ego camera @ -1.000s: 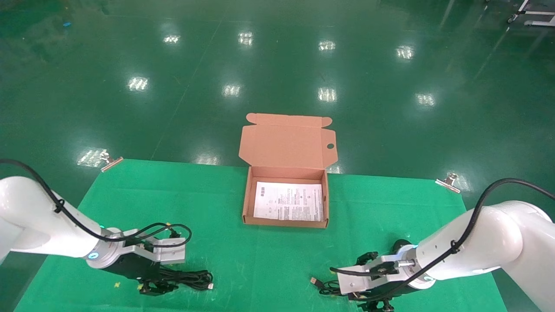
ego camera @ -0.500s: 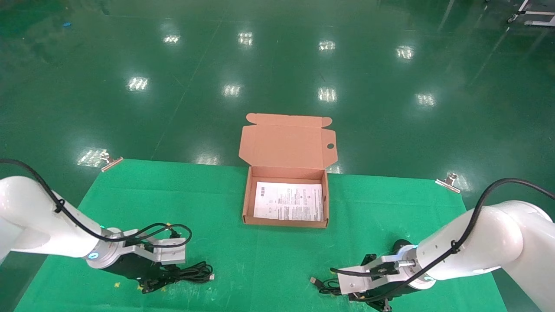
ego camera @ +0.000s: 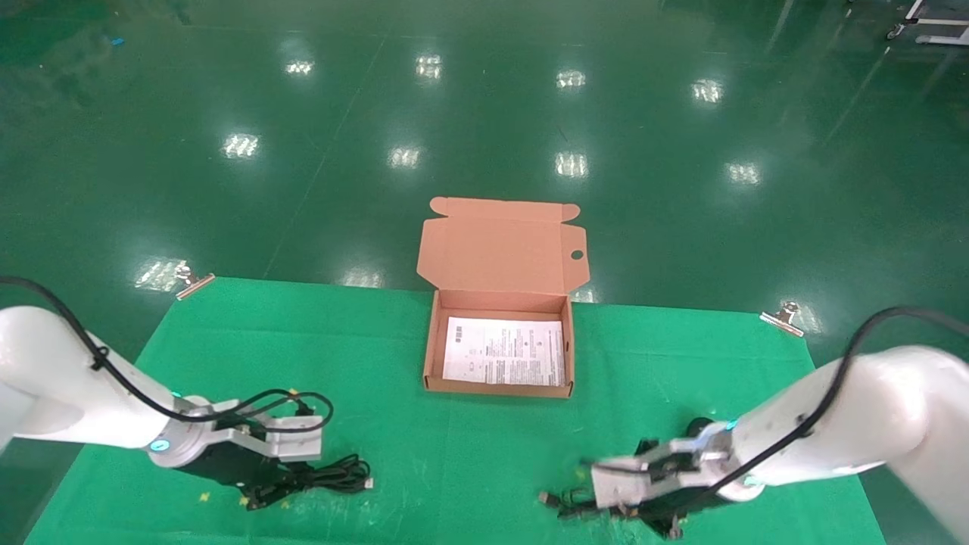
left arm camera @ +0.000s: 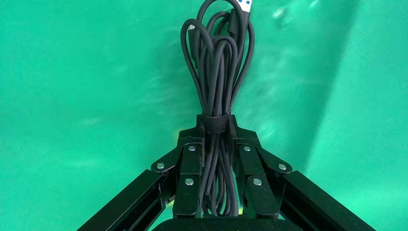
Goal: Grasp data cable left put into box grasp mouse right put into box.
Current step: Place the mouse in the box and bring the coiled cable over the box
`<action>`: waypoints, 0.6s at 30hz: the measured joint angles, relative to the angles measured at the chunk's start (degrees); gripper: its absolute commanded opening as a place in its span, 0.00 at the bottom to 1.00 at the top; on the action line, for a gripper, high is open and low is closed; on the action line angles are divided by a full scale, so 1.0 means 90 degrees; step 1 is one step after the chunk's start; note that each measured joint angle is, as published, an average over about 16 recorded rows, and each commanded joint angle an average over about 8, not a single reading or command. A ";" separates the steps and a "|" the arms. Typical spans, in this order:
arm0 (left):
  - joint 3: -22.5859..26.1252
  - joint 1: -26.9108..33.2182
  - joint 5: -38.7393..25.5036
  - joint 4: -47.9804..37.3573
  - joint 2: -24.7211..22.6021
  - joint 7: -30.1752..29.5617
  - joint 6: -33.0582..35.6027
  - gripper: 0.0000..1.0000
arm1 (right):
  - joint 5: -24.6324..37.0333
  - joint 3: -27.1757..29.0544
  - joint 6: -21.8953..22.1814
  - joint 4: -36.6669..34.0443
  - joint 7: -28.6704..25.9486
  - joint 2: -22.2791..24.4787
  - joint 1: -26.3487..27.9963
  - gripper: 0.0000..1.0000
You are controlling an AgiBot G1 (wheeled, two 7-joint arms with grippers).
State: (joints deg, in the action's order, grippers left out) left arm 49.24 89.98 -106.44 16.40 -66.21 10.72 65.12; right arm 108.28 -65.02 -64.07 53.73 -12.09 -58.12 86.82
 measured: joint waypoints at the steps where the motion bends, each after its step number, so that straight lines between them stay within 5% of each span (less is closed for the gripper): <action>1: -0.0019 0.0036 0.0020 0.0079 0.0054 0.0023 0.0007 0.00 | 0.0027 0.0034 -0.0006 0.0099 -0.0103 0.0074 0.0067 0.00; 11: -0.0293 0.0479 0.0190 0.1458 0.0649 -0.0004 -0.0214 0.00 | 0.0564 0.0521 0.0149 0.1168 -0.1376 0.0656 0.1117 0.00; 18: -0.0442 0.0709 0.0027 0.2559 0.0766 -0.0458 -0.0810 0.00 | 0.0823 0.0859 0.0611 0.1204 -0.1761 0.0261 0.1900 0.00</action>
State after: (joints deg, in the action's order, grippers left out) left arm 45.26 96.37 -106.20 39.43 -59.32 6.59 57.84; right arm 115.69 -57.29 -58.57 64.56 -27.93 -55.77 103.91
